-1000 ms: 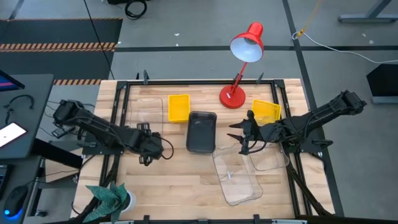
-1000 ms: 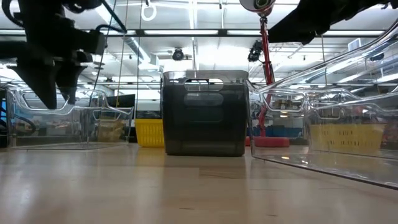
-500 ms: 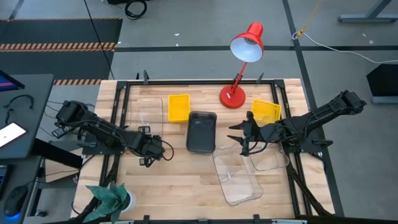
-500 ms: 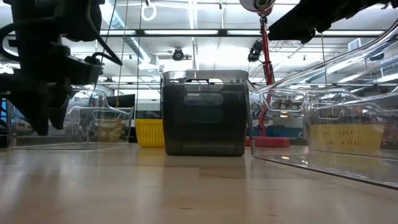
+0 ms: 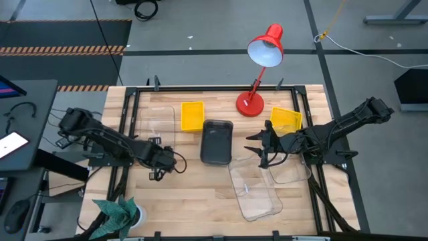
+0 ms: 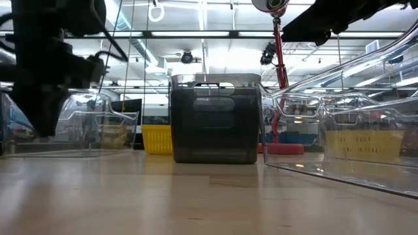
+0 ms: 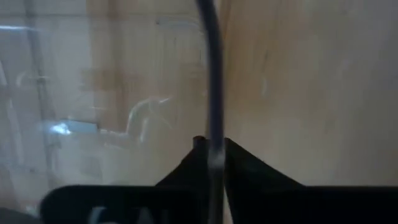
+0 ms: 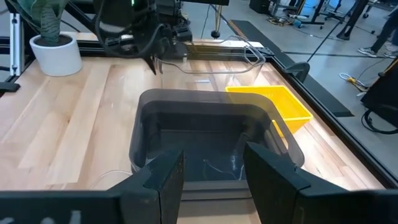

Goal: Stack baskets by color
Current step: Stack the top transparent bin on the bottom transparent bin

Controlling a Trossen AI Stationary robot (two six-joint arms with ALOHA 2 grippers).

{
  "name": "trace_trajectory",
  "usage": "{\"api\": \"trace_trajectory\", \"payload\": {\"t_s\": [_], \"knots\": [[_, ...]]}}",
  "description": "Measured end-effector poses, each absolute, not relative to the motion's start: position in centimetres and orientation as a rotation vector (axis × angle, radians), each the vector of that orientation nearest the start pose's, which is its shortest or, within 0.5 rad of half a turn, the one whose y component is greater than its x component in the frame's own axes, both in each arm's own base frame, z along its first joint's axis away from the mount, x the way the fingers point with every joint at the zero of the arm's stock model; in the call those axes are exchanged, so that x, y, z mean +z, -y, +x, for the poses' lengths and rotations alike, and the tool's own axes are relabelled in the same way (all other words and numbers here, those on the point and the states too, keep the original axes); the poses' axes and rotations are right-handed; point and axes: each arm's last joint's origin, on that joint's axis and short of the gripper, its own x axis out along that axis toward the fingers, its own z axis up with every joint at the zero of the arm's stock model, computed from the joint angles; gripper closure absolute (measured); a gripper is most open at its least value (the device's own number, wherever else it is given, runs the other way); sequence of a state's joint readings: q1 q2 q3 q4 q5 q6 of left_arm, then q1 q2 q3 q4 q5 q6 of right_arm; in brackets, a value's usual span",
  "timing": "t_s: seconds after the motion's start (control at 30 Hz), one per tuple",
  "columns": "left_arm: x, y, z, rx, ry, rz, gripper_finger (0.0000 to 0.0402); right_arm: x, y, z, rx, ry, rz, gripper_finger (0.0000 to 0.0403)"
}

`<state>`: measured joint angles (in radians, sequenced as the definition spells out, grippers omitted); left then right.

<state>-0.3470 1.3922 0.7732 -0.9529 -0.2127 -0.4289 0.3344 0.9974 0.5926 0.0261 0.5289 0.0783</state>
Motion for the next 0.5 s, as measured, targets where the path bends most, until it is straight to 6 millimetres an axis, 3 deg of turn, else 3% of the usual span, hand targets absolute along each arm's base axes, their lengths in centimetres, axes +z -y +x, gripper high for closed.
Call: {"api": "trace_trajectory", "payload": {"t_s": [0.1,0.5], "knots": [[18.7,6.6,20.0,0.195,-1.464,0.086,0.0391,25.0,-5.6,20.5,-0.206,-0.336,-0.082,0.0234],[24.1,7.4,21.9,0.187,-1.321,0.003,0.0396,25.0,-5.6,20.5,-0.206,-0.333,-0.072,0.0234]]}}
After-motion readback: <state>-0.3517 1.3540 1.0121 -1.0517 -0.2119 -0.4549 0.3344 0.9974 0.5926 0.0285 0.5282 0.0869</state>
